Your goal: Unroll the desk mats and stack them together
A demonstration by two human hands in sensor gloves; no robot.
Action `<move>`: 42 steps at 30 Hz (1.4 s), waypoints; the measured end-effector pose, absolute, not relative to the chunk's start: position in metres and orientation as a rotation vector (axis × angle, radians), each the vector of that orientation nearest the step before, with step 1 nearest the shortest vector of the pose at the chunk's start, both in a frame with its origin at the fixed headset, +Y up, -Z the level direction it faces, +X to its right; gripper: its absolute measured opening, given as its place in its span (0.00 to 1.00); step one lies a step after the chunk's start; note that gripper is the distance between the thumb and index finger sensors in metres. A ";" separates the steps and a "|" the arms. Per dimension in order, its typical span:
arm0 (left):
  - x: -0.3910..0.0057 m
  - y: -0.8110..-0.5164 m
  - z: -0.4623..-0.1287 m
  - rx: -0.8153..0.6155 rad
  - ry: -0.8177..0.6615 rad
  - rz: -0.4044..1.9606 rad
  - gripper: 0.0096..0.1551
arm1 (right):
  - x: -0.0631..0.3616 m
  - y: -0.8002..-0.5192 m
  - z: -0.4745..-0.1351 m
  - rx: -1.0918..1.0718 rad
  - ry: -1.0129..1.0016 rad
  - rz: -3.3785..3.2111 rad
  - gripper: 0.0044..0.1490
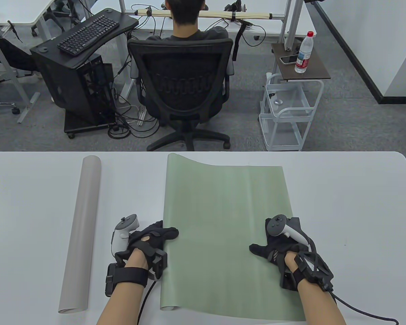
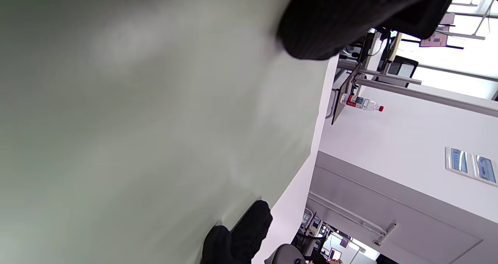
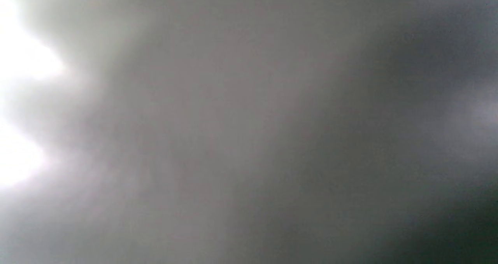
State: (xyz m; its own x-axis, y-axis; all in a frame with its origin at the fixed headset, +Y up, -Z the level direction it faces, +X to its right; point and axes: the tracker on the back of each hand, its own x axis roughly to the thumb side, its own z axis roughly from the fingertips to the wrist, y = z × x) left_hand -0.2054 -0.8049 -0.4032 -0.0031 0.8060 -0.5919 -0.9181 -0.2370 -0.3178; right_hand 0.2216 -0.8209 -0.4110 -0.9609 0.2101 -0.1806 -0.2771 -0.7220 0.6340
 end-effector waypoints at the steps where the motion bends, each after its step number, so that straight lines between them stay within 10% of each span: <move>1: -0.206 -0.807 -0.404 -0.828 0.190 1.641 0.48 | 0.222 -0.821 -0.411 -0.139 1.012 2.691 0.65; 42: -0.245 -0.804 -0.410 -0.777 0.253 1.672 0.43 | 0.222 -0.822 -0.411 -0.137 1.004 2.693 0.65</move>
